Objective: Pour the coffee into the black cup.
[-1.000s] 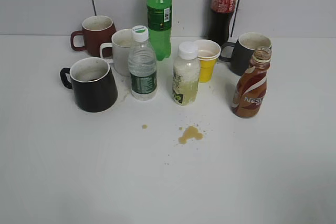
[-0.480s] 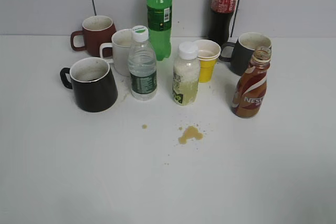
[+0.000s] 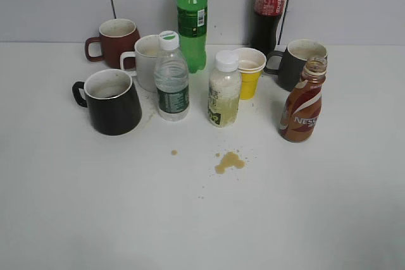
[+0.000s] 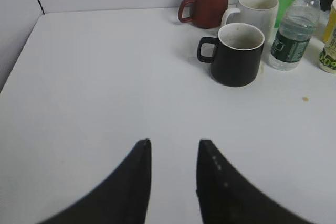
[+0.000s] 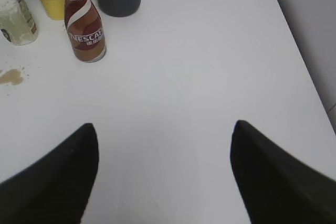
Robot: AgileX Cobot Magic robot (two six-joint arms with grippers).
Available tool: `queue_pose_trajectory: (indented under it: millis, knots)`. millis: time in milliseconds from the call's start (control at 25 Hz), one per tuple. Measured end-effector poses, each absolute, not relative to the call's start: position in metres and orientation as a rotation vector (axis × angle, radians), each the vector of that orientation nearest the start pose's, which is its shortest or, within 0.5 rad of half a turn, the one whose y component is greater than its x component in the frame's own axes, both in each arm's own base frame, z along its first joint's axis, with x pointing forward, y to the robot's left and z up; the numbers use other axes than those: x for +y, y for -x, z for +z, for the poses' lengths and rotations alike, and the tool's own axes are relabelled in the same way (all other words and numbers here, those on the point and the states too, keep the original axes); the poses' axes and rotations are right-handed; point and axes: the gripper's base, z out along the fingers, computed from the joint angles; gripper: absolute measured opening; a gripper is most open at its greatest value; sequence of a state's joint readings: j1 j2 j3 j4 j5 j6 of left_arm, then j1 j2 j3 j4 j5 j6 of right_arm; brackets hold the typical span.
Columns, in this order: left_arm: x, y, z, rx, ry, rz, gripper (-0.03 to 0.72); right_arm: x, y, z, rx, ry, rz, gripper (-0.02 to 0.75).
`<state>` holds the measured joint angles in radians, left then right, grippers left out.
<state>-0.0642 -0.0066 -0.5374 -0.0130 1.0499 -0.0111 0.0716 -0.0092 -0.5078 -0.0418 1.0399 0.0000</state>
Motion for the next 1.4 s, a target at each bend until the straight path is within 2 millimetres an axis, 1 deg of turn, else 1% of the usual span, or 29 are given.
queue_pose_trajectory:
  millis: [320,400,520,640,720,800,840,1000,1080,1160,1280,1320,1400]
  knots:
    - [0.0,0.01,0.288,1.988,-0.055,-0.066,0.232,-0.004,0.006,0.281,2.005,0.07,-0.004,0.587]
    - [0.0,0.01,0.291,1.968,-0.066,-0.073,0.232,-0.003,0.006,0.281,2.002,0.07,0.002,0.587]
    - [0.001,0.009,0.308,1.818,-0.08,-0.078,0.232,0.0,0.006,0.293,1.926,0.084,0.038,0.587]
    - [0.003,0.005,0.324,1.658,-0.087,-0.057,0.232,0.001,-0.009,0.304,1.868,0.118,0.023,0.586]
    - [0.004,-0.005,0.331,1.592,-0.104,-0.014,0.232,0.003,-0.022,0.309,1.868,0.134,0.021,0.586]
    - [0.003,-0.022,0.335,1.553,-0.132,0.025,0.232,0.005,-0.037,0.313,1.868,0.153,0.016,0.586]
    - [0.002,-0.031,0.334,1.548,-0.146,0.039,0.232,0.006,-0.049,0.315,1.868,0.163,0.02,0.586]
    - [-0.007,-0.076,0.331,1.542,-0.191,0.038,0.232,0.012,-0.084,0.323,1.813,0.194,0.043,0.586]
    - [-0.012,-0.101,0.33,1.548,-0.209,0.026,0.232,0.015,-0.1,0.322,1.814,0.207,0.054,0.586]
    - [-0.017,-0.125,0.326,1.562,-0.231,0.019,0.235,0.02,-0.121,0.317,1.847,0.228,0.064,0.587]
    - [-0.024,-0.163,0.31,1.623,-0.251,-0.004,0.238,0.026,-0.145,0.307,1.891,0.245,0.071,0.587]
    - [-0.027,-0.179,0.298,1.671,-0.256,-0.014,0.239,0.028,-0.154,0.304,1.896,0.245,0.072,0.587]
    - [-0.03,-0.199,0.279,1.745,-0.248,-0.036,0.239,0.031,-0.172,0.294,1.921,0.238,0.077,0.587]
